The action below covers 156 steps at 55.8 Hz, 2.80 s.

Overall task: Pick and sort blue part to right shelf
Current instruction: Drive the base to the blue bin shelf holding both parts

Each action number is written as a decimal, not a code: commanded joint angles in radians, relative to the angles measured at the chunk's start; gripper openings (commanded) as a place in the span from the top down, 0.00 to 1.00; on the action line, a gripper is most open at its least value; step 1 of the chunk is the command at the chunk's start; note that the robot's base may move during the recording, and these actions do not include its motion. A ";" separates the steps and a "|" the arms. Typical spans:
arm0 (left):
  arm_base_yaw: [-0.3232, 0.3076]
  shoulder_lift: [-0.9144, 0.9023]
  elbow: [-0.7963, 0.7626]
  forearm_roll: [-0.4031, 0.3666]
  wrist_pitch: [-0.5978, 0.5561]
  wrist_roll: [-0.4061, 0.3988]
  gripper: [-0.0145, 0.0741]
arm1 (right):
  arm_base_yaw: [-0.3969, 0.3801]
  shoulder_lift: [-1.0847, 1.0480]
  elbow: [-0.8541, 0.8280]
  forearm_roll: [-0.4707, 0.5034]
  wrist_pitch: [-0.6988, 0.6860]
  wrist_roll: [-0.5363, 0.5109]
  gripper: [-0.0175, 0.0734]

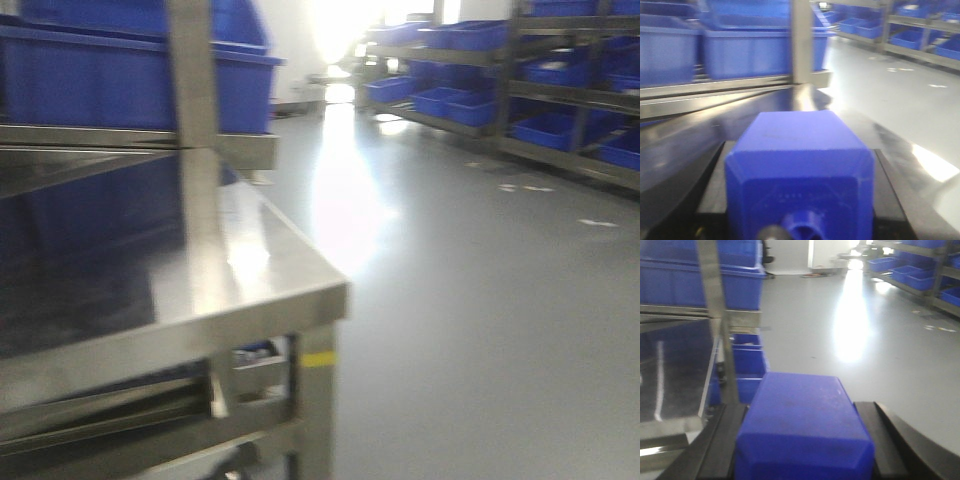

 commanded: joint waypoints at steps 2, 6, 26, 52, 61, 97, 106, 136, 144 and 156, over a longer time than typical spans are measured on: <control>-0.001 0.024 -0.026 0.007 -0.092 -0.008 0.46 | -0.001 -0.006 -0.026 -0.028 -0.090 -0.011 0.59; -0.001 0.024 -0.026 0.007 -0.092 -0.008 0.46 | -0.001 -0.006 -0.026 -0.028 -0.090 -0.011 0.59; -0.001 0.024 -0.026 0.007 -0.092 -0.008 0.46 | -0.001 -0.006 -0.026 -0.028 -0.090 -0.011 0.59; -0.001 0.024 -0.026 0.007 -0.092 -0.008 0.46 | -0.001 -0.006 -0.026 -0.028 -0.090 -0.011 0.59; -0.001 0.024 -0.026 0.007 -0.092 -0.008 0.46 | -0.001 -0.006 -0.026 -0.028 -0.090 -0.011 0.59; -0.001 0.024 -0.026 0.007 -0.092 -0.008 0.46 | -0.001 -0.006 -0.026 -0.028 -0.090 -0.011 0.59; -0.001 0.024 -0.026 0.007 -0.092 -0.008 0.46 | -0.001 -0.006 -0.026 -0.028 -0.090 -0.011 0.59; -0.001 0.024 -0.026 0.007 -0.092 -0.008 0.46 | -0.001 -0.006 -0.026 -0.028 -0.090 -0.011 0.59; -0.001 0.024 -0.026 0.007 -0.092 -0.008 0.46 | -0.001 -0.006 -0.026 -0.028 -0.090 -0.011 0.59; -0.001 0.024 -0.026 0.007 -0.092 -0.008 0.46 | -0.001 -0.006 -0.026 -0.028 -0.090 -0.011 0.59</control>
